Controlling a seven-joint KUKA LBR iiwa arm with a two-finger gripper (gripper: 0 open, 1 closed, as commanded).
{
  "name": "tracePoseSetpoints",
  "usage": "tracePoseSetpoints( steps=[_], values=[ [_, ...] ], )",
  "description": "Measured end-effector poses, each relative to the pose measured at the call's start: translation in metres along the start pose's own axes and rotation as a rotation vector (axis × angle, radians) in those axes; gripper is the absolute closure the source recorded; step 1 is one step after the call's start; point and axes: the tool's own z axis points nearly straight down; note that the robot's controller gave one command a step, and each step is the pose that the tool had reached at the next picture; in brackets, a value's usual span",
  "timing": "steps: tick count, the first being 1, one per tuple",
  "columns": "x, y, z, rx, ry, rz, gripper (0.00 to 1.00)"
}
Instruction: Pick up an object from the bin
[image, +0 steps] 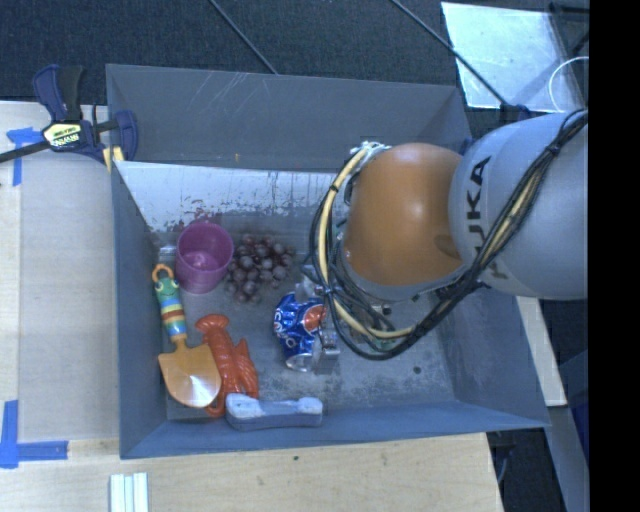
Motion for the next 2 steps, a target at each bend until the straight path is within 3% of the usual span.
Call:
tracePoseSetpoints(
  steps=[1,2],
  values=[
    [0.0,0.0,0.0,0.0,0.0,0.0,0.0],
    [0.007,-0.029,-0.067,0.001,-0.009,-0.097,0.0]
  ],
)
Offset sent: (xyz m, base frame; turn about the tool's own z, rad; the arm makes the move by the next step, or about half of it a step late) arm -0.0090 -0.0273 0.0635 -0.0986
